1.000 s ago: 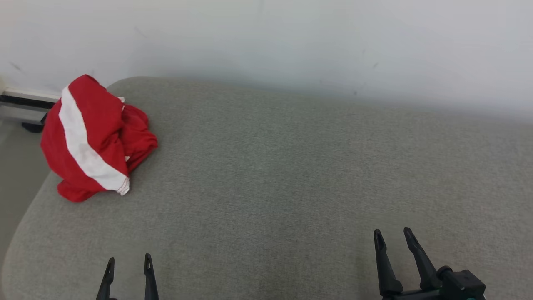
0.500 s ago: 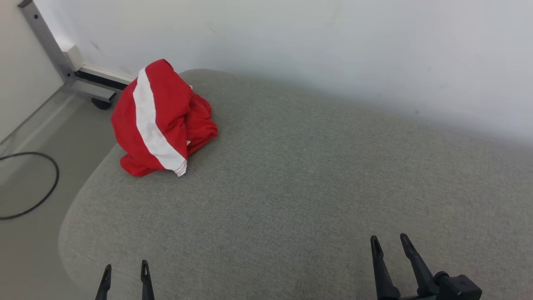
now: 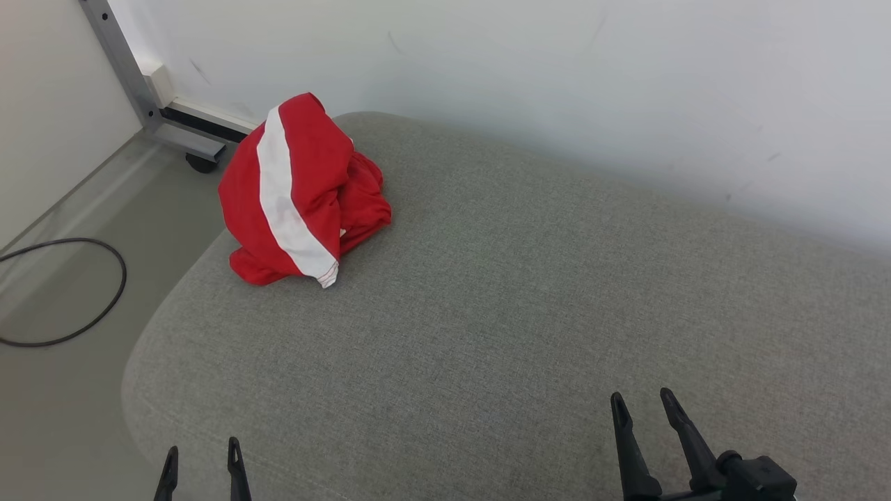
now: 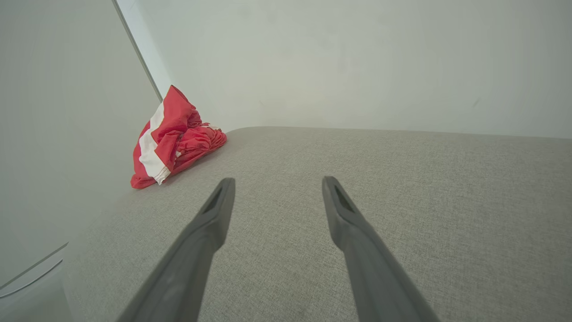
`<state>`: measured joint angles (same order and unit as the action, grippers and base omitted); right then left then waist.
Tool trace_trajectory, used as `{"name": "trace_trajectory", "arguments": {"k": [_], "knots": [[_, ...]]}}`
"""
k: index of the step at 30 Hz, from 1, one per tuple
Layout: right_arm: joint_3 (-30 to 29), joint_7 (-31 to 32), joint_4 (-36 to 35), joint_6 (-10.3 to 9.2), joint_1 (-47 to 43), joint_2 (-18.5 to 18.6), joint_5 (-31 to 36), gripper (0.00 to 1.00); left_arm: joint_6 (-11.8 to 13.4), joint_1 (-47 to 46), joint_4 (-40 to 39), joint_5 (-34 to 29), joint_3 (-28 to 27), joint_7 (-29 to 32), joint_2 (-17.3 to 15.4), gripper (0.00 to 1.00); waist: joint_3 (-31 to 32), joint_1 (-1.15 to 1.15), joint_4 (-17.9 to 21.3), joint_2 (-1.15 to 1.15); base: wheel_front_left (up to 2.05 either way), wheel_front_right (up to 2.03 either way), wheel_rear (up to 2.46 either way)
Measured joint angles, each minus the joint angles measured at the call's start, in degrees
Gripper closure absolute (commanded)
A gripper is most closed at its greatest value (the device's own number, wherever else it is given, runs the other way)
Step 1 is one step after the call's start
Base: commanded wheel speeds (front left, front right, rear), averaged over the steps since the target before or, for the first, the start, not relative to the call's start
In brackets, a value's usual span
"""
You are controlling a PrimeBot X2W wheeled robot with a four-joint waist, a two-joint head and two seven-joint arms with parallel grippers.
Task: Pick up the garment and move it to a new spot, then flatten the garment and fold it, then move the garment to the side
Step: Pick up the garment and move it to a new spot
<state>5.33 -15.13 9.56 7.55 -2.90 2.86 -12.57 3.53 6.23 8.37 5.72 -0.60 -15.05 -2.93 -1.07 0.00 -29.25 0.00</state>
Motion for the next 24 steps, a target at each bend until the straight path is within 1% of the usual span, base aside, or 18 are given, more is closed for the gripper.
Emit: {"name": "trace_trajectory", "arguments": {"k": [5, 10, 13, 20, 24], "knots": [[-0.2, 0.0, -0.2, 0.0, -0.1, 0.0, 0.0, 0.0, -0.1, 0.0, 0.0, 0.0, 0.0, 0.0, 0.0, 0.0, 0.1, 0.0, 0.2, 0.0, 0.0, 0.0, 0.0], [0.0, 0.0, -0.6, 0.0, 0.1, 0.0, 0.9, 0.0, -1.6, -1.0, 0.6, -0.2, -0.2, 0.0, 0.0, 0.0, -0.3, 0.0, 1.1, 0.0, 0.0, 0.0, 0.0], [-0.1, 0.0, -0.7, 0.0, 1.0, 0.0, 1.4, 0.0, -2.6, -3.6, 0.7, -0.6, -1.5, 0.0, 0.0, 0.0, -0.9, 0.0, 2.4, 0.0, 0.0, 0.0, 0.0], [-0.1, 0.0, -1.4, 0.0, 4.7, 0.0, 3.1, 0.0, -6.1, -13.5, 0.5, -0.1, -8.1, 0.0, -0.1, 0.0, -3.4, 0.0, 6.7, 0.0, 0.0, 0.0, 0.0], [-0.9, 0.0, -2.0, 0.0, 6.9, 0.0, 3.6, 0.0, -7.8, -21.0, 1.5, 1.6, -13.3, 0.0, -0.7, 0.0, -6.0, 0.01, 9.1, 0.0, 0.0, 0.0, 0.0]]}}
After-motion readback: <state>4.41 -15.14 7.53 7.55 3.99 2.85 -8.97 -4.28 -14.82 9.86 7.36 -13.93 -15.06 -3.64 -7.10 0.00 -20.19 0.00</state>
